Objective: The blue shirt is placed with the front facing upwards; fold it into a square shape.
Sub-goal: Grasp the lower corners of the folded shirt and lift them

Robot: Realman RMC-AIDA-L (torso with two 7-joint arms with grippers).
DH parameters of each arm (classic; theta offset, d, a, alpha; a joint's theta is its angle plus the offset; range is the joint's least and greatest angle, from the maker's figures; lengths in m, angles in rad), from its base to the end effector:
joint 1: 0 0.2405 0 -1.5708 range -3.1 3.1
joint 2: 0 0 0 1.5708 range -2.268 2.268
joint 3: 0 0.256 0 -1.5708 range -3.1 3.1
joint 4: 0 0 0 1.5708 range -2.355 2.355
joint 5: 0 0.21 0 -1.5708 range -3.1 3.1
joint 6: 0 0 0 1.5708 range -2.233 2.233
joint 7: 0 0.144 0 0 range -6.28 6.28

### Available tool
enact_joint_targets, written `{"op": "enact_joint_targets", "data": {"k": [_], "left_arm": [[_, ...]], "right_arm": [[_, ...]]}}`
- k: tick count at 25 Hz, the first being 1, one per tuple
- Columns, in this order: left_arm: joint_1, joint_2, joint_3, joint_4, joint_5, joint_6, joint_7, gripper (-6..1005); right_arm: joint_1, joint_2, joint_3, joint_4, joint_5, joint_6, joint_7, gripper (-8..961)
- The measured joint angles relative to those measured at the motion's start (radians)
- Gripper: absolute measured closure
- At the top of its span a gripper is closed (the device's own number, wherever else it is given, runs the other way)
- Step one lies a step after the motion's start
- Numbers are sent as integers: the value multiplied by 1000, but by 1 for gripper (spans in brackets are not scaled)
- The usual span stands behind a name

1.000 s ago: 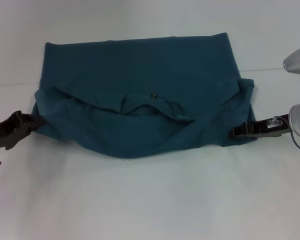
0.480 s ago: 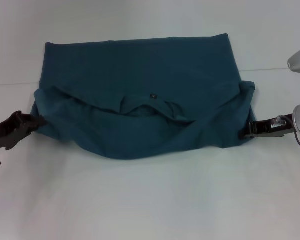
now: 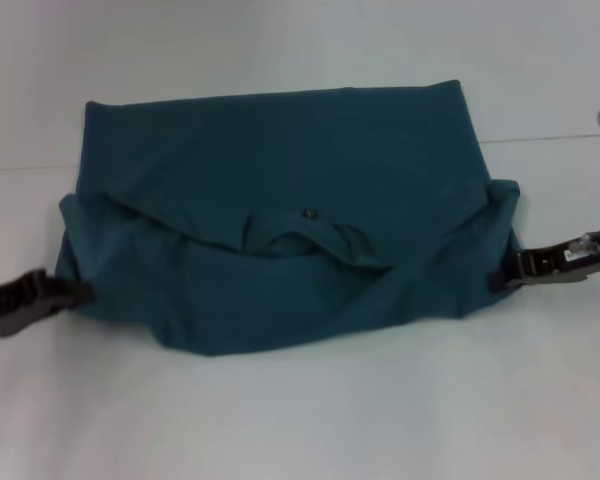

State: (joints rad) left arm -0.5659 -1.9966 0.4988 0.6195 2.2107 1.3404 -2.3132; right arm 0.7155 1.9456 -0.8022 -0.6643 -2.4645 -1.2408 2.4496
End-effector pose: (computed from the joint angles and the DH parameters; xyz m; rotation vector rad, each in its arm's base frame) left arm -0.3181 0.3603 0.0423 -1.9976 -1.8398 -0.6740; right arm 0.2910 0.4026 0.0400 -2.1764 1.5952 0.0636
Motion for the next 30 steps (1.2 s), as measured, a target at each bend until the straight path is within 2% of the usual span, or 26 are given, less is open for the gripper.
{"op": "enact_joint_targets", "data": {"k": [6, 14, 21, 30], "left_arm": [[33, 2, -2, 93, 142, 145, -29, 965], [100, -3, -8, 187, 212, 316, -29, 965], [115, -2, -10, 207, 332, 398, -21, 966], [125, -3, -8, 223, 392, 454, -15, 966]], "right_arm": [[-31, -15, -1, -58, -3, -160, 3, 918], [-84, -9, -2, -141, -73, -384, 3, 918], [-110, -7, -6, -149, -124, -444, -7, 919], [-124, -14, -8, -145, -150, -506, -41, 919]]}}
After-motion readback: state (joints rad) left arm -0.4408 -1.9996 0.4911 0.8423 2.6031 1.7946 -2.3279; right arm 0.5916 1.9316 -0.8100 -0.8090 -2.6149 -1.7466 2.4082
